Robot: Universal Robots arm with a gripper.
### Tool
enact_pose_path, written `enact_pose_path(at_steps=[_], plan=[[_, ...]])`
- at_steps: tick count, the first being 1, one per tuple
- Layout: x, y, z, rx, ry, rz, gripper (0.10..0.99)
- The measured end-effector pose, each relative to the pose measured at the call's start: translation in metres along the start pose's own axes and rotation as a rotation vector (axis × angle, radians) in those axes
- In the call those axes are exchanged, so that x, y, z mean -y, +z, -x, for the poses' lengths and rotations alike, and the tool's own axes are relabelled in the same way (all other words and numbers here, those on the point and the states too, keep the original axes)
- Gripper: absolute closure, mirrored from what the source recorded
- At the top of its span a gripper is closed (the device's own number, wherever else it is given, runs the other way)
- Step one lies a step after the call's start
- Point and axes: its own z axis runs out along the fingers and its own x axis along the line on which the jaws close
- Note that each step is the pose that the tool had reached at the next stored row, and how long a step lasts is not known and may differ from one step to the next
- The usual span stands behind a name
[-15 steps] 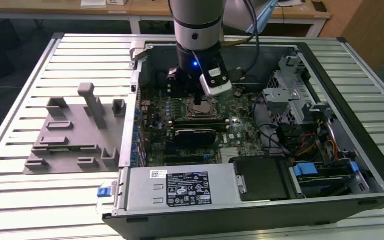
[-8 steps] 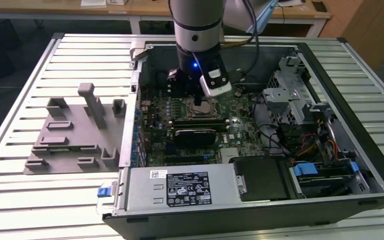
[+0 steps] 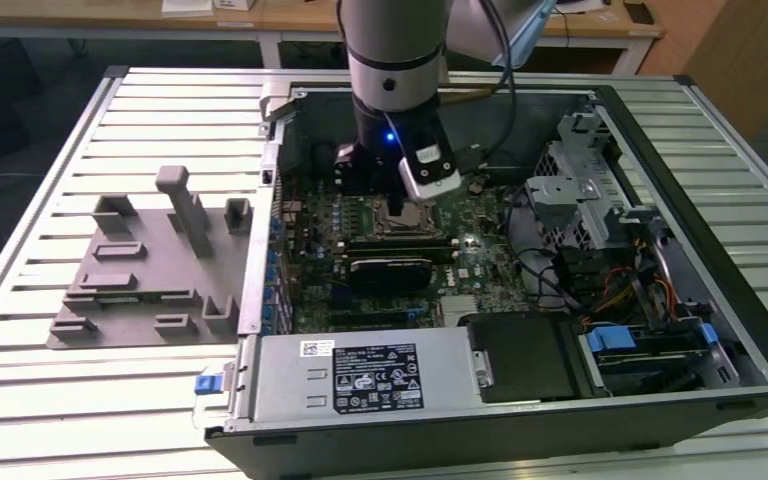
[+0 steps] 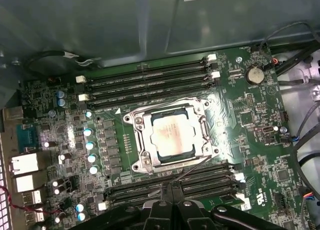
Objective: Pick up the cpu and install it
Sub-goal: 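Install the second cpu locking lever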
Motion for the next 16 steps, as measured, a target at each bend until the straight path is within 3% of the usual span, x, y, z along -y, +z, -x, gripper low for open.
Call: enact_pose_path(at_steps=[16], plan=[[0.0007,0.0063,-0.0004,0.0000,0.000,0.000,0.980]])
